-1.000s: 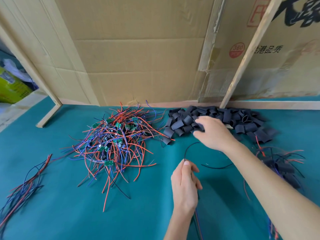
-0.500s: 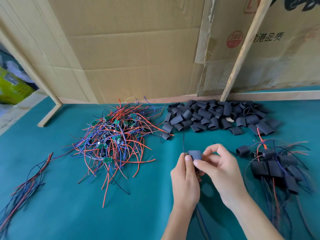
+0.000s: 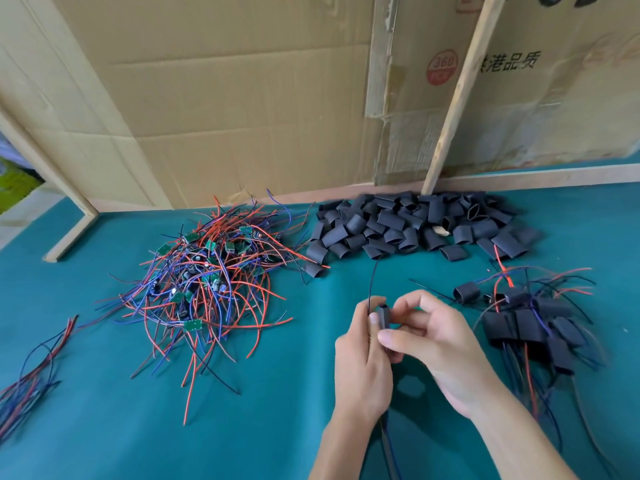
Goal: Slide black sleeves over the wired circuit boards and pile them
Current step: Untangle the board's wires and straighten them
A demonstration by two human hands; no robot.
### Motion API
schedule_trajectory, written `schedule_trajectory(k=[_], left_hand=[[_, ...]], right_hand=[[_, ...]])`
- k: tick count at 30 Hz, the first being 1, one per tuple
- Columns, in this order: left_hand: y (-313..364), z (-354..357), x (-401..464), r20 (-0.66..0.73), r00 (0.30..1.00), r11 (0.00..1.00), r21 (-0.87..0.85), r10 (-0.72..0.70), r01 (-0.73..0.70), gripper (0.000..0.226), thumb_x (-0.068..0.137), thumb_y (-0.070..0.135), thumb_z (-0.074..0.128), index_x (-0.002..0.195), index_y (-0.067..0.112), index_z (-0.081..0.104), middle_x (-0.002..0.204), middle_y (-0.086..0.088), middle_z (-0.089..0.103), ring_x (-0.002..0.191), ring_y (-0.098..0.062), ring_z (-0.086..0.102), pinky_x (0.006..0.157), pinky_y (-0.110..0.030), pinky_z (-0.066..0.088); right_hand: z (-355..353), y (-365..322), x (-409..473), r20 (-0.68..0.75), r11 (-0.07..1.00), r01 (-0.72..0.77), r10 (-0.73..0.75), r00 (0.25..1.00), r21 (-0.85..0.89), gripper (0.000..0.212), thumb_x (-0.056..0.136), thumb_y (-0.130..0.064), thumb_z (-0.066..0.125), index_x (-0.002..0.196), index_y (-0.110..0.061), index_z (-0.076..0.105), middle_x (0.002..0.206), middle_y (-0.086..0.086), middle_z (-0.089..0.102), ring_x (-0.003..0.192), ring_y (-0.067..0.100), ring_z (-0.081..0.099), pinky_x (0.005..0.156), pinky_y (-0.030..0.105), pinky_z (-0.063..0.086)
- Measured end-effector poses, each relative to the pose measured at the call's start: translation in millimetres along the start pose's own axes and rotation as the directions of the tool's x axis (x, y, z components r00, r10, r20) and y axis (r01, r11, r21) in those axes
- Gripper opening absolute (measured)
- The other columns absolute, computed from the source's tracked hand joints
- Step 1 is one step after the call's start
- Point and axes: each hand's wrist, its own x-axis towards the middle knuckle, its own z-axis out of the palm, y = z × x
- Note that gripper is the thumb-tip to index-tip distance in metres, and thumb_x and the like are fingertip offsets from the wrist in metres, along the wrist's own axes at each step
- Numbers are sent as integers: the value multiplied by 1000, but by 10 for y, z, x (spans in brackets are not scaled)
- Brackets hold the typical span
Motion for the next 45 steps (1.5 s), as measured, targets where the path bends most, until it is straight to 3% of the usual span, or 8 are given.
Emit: schedule_trajectory(k=[5, 9, 13, 24, 32, 36, 39, 45], left_hand=[[-10, 21, -10, -16, 1000, 992, 123, 23, -21, 17, 106, 38, 33, 109, 42, 50, 72, 5, 69, 52, -8, 50, 53, -27, 45], [-35, 18, -13, -2, 1000, 988, 154, 16, -15, 20, 111, 30, 36, 106, 45, 48, 76, 3, 71, 51, -10, 47, 56, -35, 48], [-27, 36, -16, 4, 1000, 987, 158, 3, -4, 22, 110, 28, 36, 107, 45, 49, 77, 3, 71, 58, -21, 52, 56, -37, 49], [-41, 42, -16, 16, 999, 984, 171, 41, -44, 17, 106, 38, 33, 107, 42, 50, 74, 5, 69, 54, -16, 51, 53, -28, 43], [-7, 35, -30, 43, 997, 981, 183, 62, -69, 21, 104, 39, 40, 94, 24, 52, 69, 1, 61, 59, -15, 54, 59, -33, 46], [-16, 22, -32, 39, 998, 979, 196, 59, -65, 27, 101, 45, 46, 90, 22, 55, 67, -4, 59, 59, -23, 47, 55, -36, 41], [1, 27, -30, -8, 1000, 983, 180, 28, -26, 18, 91, 47, 60, 100, 32, 59, 74, 12, 62, 63, -10, 57, 58, -18, 43], [-22, 40, -19, -68, 997, 998, 49, -38, 41, 30, 77, 15, 81, 98, 27, 63, 86, 13, 67, 66, -9, 64, 64, -19, 53]], right_hand=[[-221, -65, 43, -173, 998, 44, -51, 984, -44, 54, 70, -17, 91, 113, -18, 58, 102, 18, 79, 93, 27, 74, 66, 24, 54], [-391, -82, 109, -391, 979, 168, -112, 913, 113, 21, 89, -9, 74, 108, -13, 64, 110, 15, 78, 91, 19, 73, 69, 23, 57], [-546, -88, 143, -587, 905, 273, -33, 809, 326, 10, 98, -9, 68, 105, -12, 61, 95, 7, 76, 89, 20, 72, 82, 25, 58], [-342, -75, 150, -473, 876, 227, 1, 881, 425, 15, 90, -12, 71, 99, -12, 59, 93, 5, 72, 86, 17, 71, 78, 23, 59], [-139, 11, 104, -247, 938, 13, 78, 966, 347, 32, 74, -11, 77, 103, -6, 63, 106, 18, 77, 82, 19, 73, 65, 23, 58], [-172, -5, 89, -276, 950, 10, 81, 958, 313, 29, 72, -11, 78, 98, -6, 67, 99, 17, 77, 82, 19, 73, 64, 20, 57], [-202, -9, 108, -313, 936, 23, 94, 945, 350, 28, 72, -10, 76, 99, -8, 67, 98, 12, 77, 84, 17, 73, 66, 19, 56], [-298, -16, 137, -416, 888, 97, 112, 902, 449, 28, 94, 2, 63, 83, -22, 73, 88, -2, 77, 81, 8, 74, 67, 15, 56]])
